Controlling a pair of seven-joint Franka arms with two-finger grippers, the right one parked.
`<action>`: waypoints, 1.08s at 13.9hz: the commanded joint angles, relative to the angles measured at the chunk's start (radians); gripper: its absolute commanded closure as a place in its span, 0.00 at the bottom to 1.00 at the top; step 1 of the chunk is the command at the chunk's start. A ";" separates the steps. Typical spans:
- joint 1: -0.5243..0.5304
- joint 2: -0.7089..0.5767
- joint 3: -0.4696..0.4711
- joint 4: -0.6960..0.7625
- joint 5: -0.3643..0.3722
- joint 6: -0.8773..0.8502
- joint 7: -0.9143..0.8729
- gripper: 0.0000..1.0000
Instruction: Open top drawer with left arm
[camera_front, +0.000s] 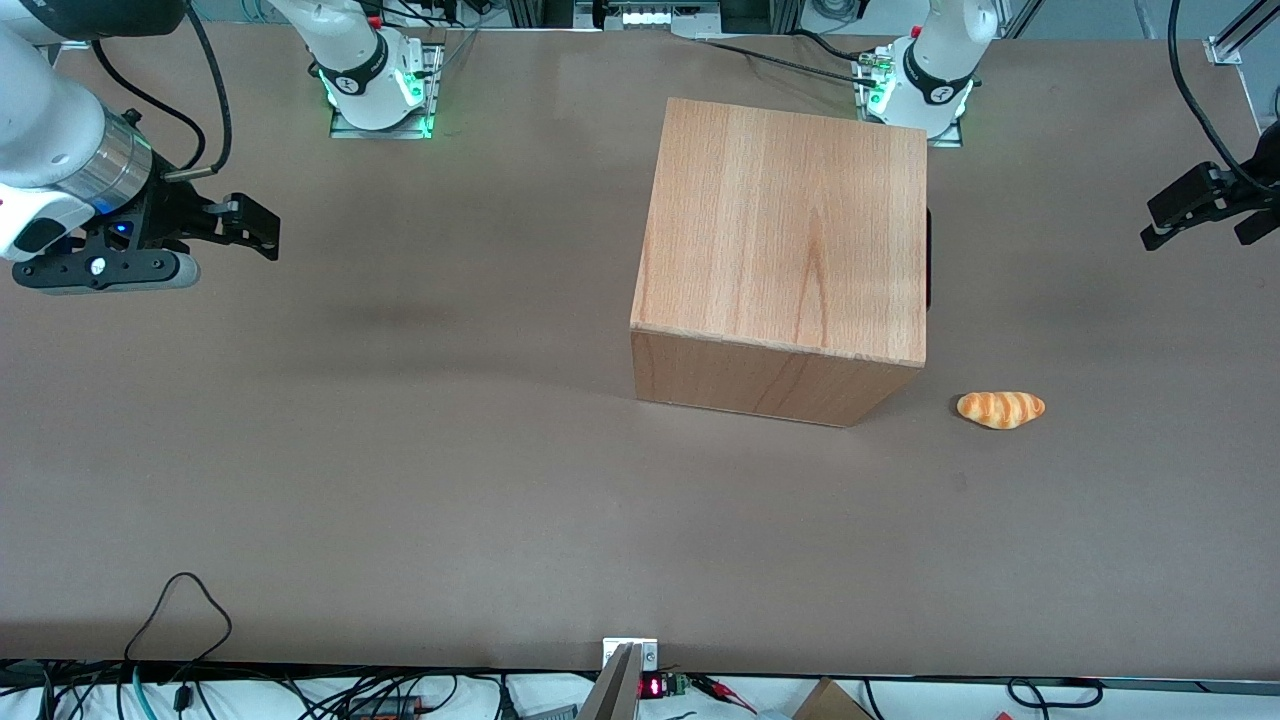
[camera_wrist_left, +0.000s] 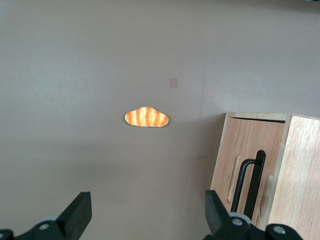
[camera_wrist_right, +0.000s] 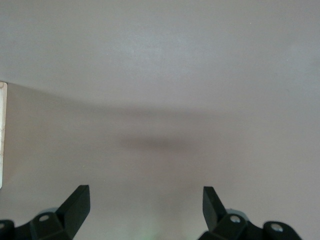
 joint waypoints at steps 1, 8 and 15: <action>-0.004 0.000 0.003 0.018 -0.011 -0.037 0.027 0.00; -0.003 -0.001 0.003 0.024 -0.016 -0.050 0.027 0.00; -0.015 0.012 0.000 -0.024 -0.057 -0.048 0.027 0.00</action>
